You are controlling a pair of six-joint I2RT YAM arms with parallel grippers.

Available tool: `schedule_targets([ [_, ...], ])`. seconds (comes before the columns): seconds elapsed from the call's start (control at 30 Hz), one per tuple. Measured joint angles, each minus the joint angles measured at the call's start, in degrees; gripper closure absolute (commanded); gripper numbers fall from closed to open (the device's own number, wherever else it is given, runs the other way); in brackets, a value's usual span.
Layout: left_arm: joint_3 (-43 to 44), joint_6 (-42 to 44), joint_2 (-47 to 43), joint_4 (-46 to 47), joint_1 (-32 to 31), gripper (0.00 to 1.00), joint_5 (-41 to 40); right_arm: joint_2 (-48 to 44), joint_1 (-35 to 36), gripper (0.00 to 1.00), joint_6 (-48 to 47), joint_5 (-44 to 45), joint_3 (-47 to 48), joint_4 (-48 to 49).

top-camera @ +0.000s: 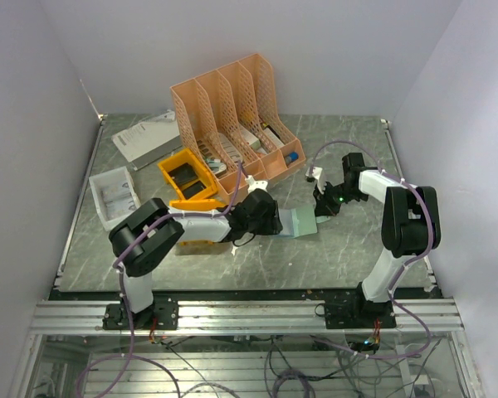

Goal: Put the credit cards into the card holder
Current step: Open the card holder at the center of the board.

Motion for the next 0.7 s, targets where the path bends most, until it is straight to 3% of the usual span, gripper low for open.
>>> schedule_targets([
  [0.7,2.27,-1.03,2.38,1.01,-0.52,0.42,0.87,0.07,0.39,1.00,-0.02,0.66,0.02,-0.02],
])
